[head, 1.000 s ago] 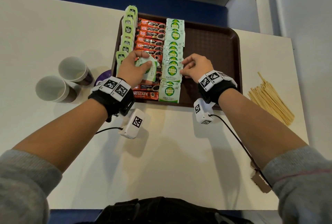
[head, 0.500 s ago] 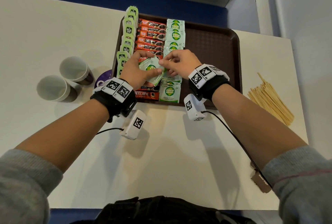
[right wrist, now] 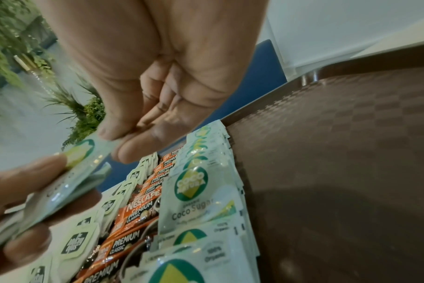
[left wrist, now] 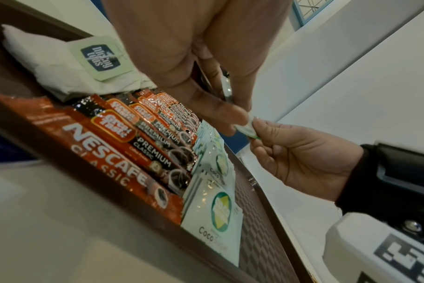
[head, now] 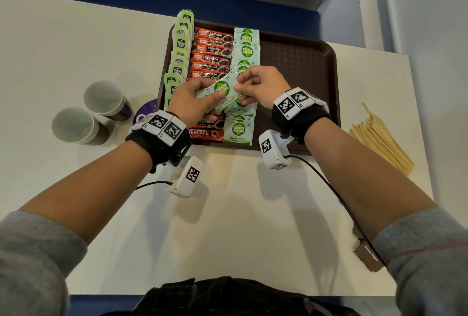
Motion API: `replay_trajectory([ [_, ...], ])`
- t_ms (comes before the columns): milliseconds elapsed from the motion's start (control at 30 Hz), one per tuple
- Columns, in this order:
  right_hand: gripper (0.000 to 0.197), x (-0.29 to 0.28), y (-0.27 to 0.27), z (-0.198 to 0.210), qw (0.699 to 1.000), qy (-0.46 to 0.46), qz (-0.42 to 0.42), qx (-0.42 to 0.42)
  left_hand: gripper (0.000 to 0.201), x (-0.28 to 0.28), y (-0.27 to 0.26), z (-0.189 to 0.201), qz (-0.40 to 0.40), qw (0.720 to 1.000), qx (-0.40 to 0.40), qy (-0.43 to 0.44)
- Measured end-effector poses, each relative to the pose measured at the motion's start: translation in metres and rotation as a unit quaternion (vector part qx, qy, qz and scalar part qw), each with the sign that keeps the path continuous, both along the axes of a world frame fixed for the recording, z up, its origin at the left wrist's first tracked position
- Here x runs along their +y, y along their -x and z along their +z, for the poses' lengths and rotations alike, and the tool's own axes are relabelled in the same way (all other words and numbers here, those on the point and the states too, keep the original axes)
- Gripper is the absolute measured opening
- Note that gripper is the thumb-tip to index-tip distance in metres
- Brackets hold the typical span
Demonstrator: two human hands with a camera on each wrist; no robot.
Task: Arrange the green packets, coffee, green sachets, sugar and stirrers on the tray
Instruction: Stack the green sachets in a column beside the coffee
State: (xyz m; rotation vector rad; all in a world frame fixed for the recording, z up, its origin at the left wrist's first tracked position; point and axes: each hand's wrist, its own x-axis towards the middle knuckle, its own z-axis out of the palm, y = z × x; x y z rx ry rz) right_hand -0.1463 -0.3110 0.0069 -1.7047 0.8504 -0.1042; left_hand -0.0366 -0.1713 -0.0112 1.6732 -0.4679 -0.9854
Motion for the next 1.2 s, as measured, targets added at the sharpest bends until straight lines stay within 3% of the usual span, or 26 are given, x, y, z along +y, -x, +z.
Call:
replay_trajectory([
  [133,0.010,-0.001,0.003,0.002,1.000,-0.012,0.007,0.012,0.017,-0.003,0.000,0.002,-0.001,1.000,-0.015,-0.011],
  [267,0.028,-0.005,0.004,0.002,0.997,0.045,0.037,0.048,0.018,-0.005,0.001,0.005,-0.024,0.999,-0.026,-0.024],
  [433,0.020,-0.011,0.012,0.000,0.998,0.039,0.014,0.050,0.017,-0.003,0.000,0.006,-0.002,0.999,-0.034,-0.017],
  [500,0.012,-0.014,0.018,-0.003,0.997,0.025,0.014,0.066,0.024,-0.001,-0.005,0.003,0.012,0.999,-0.039,-0.028],
  [667,0.021,-0.018,0.029,-0.019,0.990,0.053,0.037,0.125,0.045,0.003,-0.010,0.003,0.022,0.996,-0.062,-0.054],
  [800,0.025,-0.014,0.031,-0.025,0.989,0.069,0.028,0.127,0.048,0.003,-0.009,0.005,0.013,0.995,-0.073,-0.063],
  [1200,0.029,-0.008,0.030,-0.029,0.985,0.129,-0.006,0.114,0.042,0.000,-0.007,0.001,0.028,0.998,-0.010,-0.056],
])
